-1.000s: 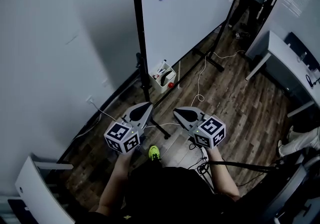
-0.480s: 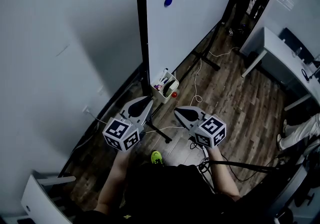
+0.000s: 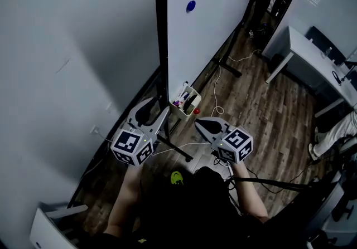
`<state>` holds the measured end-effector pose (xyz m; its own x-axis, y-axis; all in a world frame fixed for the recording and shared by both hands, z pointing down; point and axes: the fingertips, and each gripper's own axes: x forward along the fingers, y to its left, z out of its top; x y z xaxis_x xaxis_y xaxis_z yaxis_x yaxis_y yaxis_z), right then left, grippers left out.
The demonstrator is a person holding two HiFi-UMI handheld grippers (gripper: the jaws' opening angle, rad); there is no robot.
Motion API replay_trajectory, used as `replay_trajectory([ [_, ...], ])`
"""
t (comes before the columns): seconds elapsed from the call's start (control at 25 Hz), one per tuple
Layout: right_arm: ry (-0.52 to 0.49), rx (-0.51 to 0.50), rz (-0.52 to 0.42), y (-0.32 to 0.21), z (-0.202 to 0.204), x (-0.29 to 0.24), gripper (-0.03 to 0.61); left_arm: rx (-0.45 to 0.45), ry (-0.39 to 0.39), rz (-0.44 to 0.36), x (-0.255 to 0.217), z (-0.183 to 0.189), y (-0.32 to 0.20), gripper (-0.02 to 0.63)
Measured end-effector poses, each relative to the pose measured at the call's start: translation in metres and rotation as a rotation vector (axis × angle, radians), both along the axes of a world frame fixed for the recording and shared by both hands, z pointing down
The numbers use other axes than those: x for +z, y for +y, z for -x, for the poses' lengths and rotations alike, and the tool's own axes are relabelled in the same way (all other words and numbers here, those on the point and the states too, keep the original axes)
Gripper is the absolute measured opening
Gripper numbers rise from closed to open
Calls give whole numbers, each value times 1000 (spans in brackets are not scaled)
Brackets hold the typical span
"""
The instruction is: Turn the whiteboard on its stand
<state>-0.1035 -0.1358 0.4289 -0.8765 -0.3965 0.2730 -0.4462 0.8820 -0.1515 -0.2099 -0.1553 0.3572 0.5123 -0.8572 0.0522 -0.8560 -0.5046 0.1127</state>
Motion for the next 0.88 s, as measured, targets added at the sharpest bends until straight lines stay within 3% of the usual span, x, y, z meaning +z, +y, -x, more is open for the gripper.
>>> replay_trajectory([
  [0.2,-1,12,-3,-9,0,0,-2,-30,-44,-41,-17,13,-21,252],
  [0.88,-3,17,-20,-40,-14,-8,0,29,-128,-43,-30,-5,-78,259],
])
